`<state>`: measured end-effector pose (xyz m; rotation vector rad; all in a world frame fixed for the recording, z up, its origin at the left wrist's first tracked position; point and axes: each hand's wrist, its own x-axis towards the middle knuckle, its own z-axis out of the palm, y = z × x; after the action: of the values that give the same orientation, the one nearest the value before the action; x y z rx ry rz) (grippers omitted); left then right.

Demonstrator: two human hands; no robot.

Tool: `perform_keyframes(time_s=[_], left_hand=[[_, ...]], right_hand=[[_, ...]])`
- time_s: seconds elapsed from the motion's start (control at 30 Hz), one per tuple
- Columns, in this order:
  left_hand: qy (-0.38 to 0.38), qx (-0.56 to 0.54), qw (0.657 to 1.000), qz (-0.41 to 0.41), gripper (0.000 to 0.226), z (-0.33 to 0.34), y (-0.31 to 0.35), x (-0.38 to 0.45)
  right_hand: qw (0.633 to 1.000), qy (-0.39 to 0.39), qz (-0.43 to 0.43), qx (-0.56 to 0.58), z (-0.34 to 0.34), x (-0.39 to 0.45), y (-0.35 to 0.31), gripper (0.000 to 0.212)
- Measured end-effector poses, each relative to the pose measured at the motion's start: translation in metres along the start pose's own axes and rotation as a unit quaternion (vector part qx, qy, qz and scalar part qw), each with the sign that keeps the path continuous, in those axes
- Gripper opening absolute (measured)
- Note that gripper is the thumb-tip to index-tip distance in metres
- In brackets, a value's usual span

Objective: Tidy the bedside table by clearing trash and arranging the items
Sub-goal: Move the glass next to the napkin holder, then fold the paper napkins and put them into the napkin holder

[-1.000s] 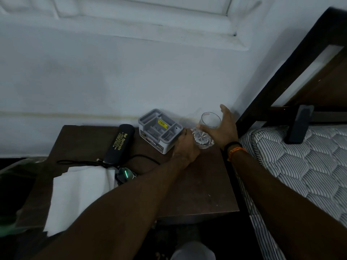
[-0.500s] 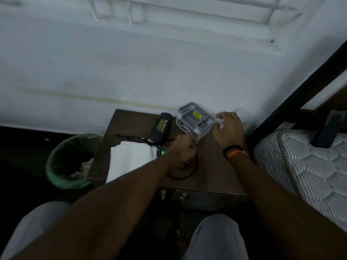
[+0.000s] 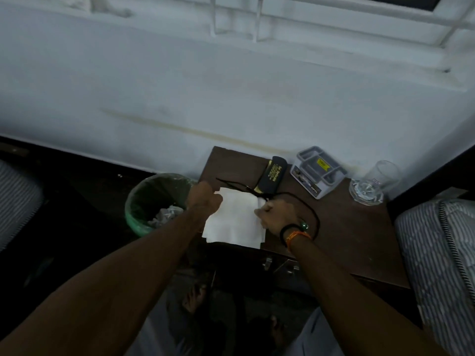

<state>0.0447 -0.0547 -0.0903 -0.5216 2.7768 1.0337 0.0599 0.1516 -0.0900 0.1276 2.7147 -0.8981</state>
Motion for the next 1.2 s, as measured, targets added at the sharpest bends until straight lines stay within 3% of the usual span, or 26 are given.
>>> perform_keyframes(time_s=[0.1, 0.17, 0.3, 0.57, 0.67, 0.8, 0.97, 1.1, 1.2], left_hand=[[0.000, -0.017, 0.999, -0.033, 0.030, 0.001, -0.013, 0.003], [-0.005, -0.033, 0.998, -0.047, 0.031, 0.004, -0.013, 0.003], [0.000, -0.073, 0.995, -0.060, 0.032, 0.006, -0.015, 0.006], [-0.002, -0.091, 0.994, -0.066, 0.029, 0.006, -0.026, 0.008], [0.001, -0.092, 0.994, -0.056, 0.027, 0.008, -0.028, 0.008], [0.014, -0.097, 0.994, -0.039, 0.016, 0.008, -0.028, 0.006], [0.019, -0.110, 0.994, -0.008, 0.024, 0.010, -0.030, 0.005], [-0.042, -0.154, 0.987, 0.011, 0.047, 0.008, -0.031, 0.010], [-0.080, -0.155, 0.985, 0.013, 0.027, 0.005, -0.032, 0.013]], right_hand=[[0.999, 0.041, 0.019, -0.026, 0.015, -0.006, -0.014, 0.043], [0.998, 0.054, 0.037, -0.021, 0.020, -0.009, -0.019, 0.044], [0.994, 0.055, 0.094, 0.006, 0.029, -0.004, -0.024, 0.065], [0.987, 0.012, 0.147, 0.060, 0.042, 0.006, -0.031, 0.047], [0.989, 0.031, 0.108, 0.098, 0.047, 0.000, -0.030, 0.016], [0.981, 0.071, 0.062, 0.172, 0.052, -0.008, -0.027, 0.037], [0.951, 0.076, 0.097, 0.285, 0.048, -0.007, -0.020, 0.022], [0.943, 0.051, 0.080, 0.318, 0.054, -0.013, -0.003, 0.016], [0.943, 0.055, 0.060, 0.323, 0.057, -0.018, 0.008, 0.022]])
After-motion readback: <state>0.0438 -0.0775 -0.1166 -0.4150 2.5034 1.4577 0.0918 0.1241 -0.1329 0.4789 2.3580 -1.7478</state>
